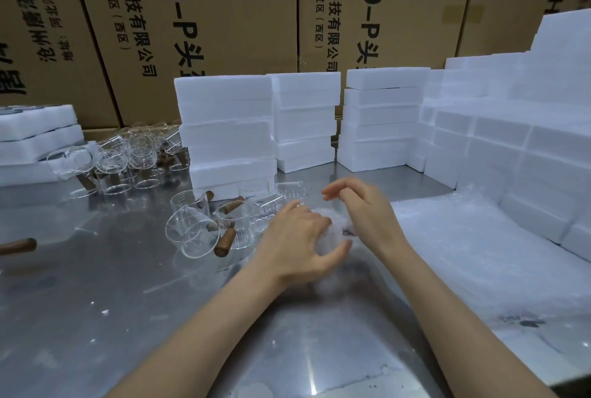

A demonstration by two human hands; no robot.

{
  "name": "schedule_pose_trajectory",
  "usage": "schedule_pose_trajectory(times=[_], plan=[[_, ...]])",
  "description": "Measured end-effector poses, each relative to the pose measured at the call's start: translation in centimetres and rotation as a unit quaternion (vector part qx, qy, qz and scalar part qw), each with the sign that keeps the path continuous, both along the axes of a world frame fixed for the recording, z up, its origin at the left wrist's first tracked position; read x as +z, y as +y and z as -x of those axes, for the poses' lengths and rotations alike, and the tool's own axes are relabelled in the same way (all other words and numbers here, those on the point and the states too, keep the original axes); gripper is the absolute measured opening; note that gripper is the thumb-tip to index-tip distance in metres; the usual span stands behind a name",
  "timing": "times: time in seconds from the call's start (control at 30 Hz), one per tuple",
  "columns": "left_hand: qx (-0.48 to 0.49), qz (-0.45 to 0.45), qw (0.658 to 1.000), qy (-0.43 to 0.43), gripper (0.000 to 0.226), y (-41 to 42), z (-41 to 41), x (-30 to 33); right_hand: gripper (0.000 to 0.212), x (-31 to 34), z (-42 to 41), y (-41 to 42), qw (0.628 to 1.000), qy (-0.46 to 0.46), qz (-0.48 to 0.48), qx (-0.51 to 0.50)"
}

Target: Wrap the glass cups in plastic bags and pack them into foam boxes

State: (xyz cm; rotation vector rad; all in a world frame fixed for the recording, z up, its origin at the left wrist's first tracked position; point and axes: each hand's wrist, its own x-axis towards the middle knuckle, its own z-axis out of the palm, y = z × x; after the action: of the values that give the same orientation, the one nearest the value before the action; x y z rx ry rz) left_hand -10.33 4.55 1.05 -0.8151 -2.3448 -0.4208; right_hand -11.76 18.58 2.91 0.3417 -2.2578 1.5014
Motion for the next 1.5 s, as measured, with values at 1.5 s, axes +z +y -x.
schedule_pose_trajectory(times=[1.5], plan=[[-0.035, 0.070, 0.996, -0.048, 0.032, -0.9, 0.2, 0.8, 0.039, -1.3, -0.1, -1.5, 0.914, 0.018, -0.391, -0.104]])
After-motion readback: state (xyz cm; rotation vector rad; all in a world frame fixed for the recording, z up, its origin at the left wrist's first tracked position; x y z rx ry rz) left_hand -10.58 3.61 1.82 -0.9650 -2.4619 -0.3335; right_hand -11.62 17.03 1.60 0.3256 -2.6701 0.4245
